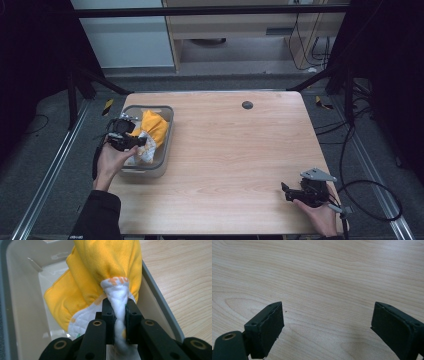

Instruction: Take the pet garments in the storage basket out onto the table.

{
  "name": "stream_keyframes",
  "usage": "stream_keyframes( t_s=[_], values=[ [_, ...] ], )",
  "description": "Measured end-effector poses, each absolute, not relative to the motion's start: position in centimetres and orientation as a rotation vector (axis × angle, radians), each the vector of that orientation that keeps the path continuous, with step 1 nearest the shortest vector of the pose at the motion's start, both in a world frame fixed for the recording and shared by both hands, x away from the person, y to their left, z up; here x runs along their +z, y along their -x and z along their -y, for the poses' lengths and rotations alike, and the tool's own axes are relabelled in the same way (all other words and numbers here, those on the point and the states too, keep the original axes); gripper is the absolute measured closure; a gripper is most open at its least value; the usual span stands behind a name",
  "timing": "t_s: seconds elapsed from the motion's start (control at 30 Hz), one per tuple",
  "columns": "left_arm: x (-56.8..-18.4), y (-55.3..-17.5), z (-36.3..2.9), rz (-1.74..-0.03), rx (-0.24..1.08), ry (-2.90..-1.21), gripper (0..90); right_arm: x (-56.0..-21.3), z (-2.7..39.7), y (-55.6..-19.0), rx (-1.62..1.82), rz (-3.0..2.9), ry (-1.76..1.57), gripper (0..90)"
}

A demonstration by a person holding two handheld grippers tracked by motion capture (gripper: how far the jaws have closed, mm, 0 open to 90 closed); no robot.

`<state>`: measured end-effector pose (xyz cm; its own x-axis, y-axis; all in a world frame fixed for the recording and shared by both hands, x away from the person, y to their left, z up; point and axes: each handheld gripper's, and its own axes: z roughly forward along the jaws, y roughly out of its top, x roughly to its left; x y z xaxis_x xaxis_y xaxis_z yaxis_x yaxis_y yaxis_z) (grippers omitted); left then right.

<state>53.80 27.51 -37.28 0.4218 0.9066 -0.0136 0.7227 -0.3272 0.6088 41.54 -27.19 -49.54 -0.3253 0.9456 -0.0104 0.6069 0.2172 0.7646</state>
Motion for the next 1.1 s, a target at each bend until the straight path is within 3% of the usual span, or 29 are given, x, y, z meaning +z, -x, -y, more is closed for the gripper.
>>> stream_keyframes(
  t_s=[0.6,1.1],
  values=[
    [-33.6,-51.5,-28.7,-1.294,0.488,-2.122,80.8,-49.6,27.0,-41.6,0.914,-2.007,-1.431,10.7],
    [-31.2,-50.3,-27.0,-1.188,0.460,-2.141,80.9,-49.6,27.1,-41.5,0.915,-2.004,-1.430,10.6]
  ],
)
